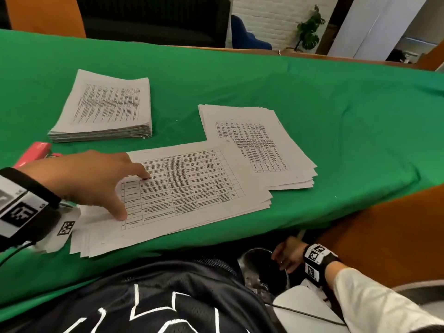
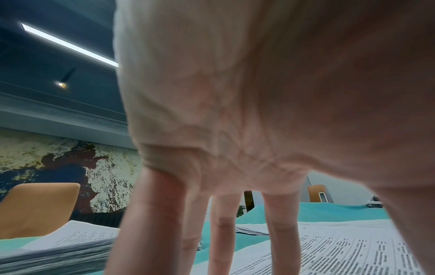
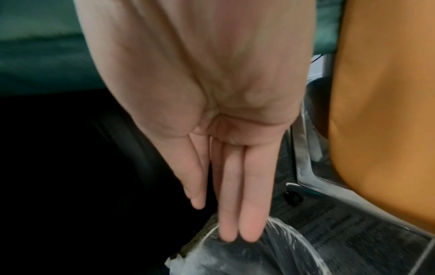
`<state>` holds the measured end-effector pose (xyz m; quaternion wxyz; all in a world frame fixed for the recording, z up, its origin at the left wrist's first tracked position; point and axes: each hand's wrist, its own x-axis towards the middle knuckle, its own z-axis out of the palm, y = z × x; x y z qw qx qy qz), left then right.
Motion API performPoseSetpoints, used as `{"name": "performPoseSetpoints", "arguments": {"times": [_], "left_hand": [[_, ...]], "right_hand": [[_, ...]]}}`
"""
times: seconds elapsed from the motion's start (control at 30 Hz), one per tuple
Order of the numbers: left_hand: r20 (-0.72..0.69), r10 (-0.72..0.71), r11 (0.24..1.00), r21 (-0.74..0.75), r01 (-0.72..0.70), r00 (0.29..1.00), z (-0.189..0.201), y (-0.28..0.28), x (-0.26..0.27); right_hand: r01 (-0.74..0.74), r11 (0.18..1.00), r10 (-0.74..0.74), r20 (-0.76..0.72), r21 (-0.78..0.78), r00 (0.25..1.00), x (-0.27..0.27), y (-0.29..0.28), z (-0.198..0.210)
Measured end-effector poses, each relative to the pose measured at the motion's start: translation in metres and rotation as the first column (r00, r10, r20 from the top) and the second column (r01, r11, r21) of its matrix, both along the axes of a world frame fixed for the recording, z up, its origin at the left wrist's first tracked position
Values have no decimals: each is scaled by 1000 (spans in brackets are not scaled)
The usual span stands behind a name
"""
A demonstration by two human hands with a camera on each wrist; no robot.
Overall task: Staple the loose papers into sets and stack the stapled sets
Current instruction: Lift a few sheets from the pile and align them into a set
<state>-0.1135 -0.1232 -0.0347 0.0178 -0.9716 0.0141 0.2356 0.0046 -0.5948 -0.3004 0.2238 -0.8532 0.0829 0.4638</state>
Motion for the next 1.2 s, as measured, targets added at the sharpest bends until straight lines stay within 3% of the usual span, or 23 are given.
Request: {"name": "performPoseSetpoints", "arguments": {"times": [0.13,0.27,0.4,0.5,0.6,0.67,0.73,0.87,0.93,1.0,1.07,1.2], "left_hand": [[6,3,1000,17,-3,1000,-1,0,-1],[21,-4,1000,-4,4,1000,1,0,-2],[28,3,1000,-31,-2,1000,2,-2,-6],[51,9,999,-42,-7,999,3,-5,-8],[89,28,998,-55,-23,996,3,0,-12],[103,34,997,-71,-27,994,3,6,-13],[102,53,992,-117,-41,993,4,13,-14],[274,185,971,-201,-132,944,17,44,-13],[363,208,970,-194,-145,908,26,65,-12],[396,237,971,-130,-202,887,32,86,-13],[363,264,963,-50,-265,893,27,104,-15],[238,306,949,6,-316,922,3,122,-24]], "right_hand": [[-160,985,165,90,-68,982,-4,-1,6],[-324,946,323,116,-11,939,-15,7,74],[-626,775,621,80,90,780,-44,37,181],[-698,653,726,19,293,687,-55,69,247],[-755,530,748,206,386,631,-46,116,291],[-755,512,670,359,410,649,-28,152,303],[-767,539,576,513,347,637,-5,188,306],[-802,597,575,704,-11,418,45,253,300],[-781,591,679,648,-202,346,65,277,290],[-779,544,778,534,-311,330,78,295,281],[-784,509,818,482,-356,312,83,306,276],[-777,526,816,463,-346,346,80,313,275]]}}
